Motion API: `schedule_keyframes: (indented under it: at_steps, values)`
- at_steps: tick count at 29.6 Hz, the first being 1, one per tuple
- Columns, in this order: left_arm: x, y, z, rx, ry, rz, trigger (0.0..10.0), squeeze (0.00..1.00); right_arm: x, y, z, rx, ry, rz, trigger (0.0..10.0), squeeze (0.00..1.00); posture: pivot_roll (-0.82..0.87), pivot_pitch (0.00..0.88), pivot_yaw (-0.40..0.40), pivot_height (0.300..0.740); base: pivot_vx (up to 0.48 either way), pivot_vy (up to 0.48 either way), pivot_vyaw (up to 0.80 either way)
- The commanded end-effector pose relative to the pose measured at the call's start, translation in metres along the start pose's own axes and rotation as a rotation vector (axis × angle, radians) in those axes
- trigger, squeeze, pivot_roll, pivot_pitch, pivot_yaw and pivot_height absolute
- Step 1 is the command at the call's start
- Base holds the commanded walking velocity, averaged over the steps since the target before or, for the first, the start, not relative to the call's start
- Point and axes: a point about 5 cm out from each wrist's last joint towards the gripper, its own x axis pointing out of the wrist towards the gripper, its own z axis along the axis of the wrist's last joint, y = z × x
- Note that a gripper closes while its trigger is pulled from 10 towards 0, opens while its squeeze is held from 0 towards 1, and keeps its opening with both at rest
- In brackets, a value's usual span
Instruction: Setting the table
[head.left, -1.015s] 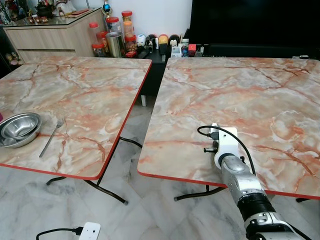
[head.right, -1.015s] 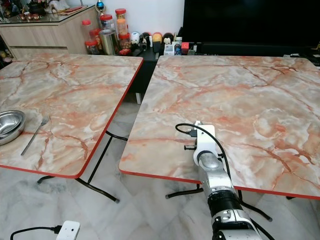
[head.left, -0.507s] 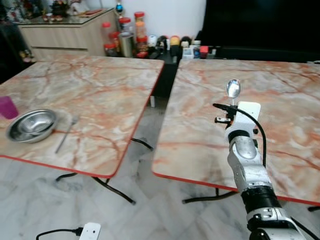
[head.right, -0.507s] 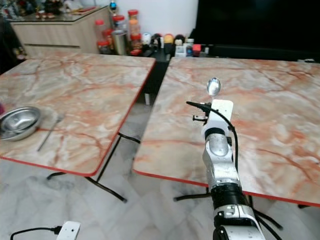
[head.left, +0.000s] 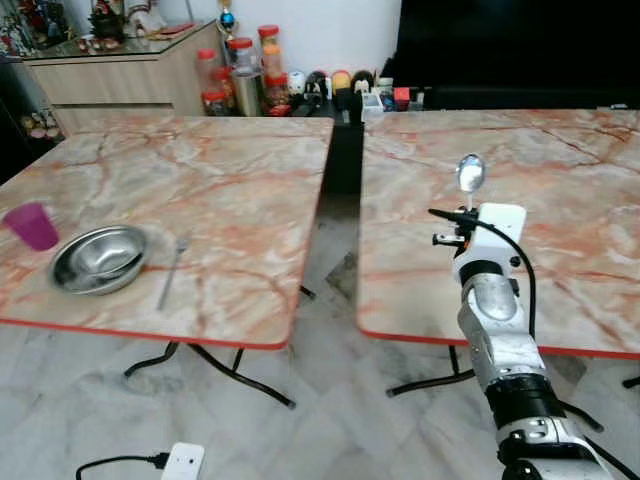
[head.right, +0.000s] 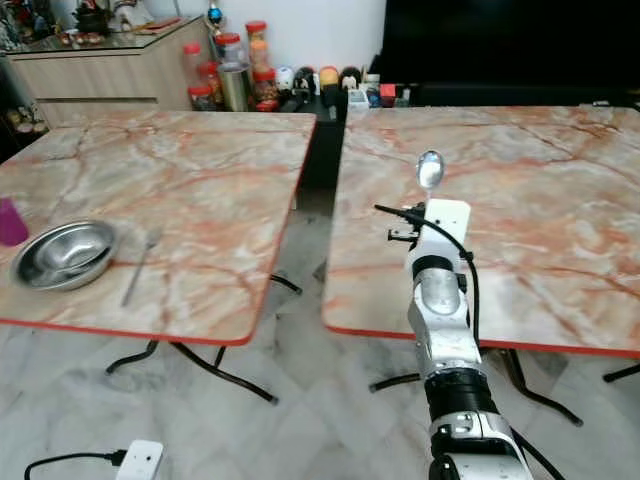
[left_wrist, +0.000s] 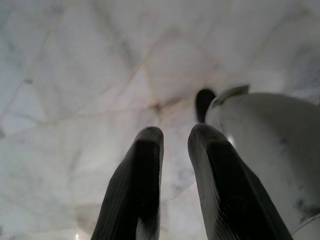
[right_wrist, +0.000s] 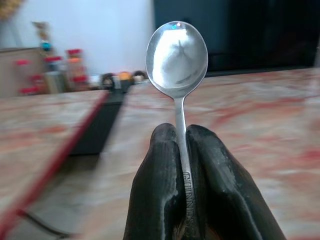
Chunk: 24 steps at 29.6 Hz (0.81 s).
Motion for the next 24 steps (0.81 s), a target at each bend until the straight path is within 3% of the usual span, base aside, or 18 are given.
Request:
schedule_keyframes:
  at_steps: [1,24]
  values:
    - [-0.0005,0.0052,-0.0014,-0.006,0.009,0.014,10.0,0.0,0.0017,0.0082,0.0079,-0.005,-0.032,0.027,10.0,0.0,0.04,0.0,0.037,0.728,0.0,0.48,0.0]
    - [-0.0005,0.0056,-0.0011,-0.01,0.006,0.023,10.0,0.0,0.0015,0.013,0.005,-0.001,-0.019,0.044,10.0,0.0,0.05,0.0,0.034,0.728,0.0,0.48,0.0]
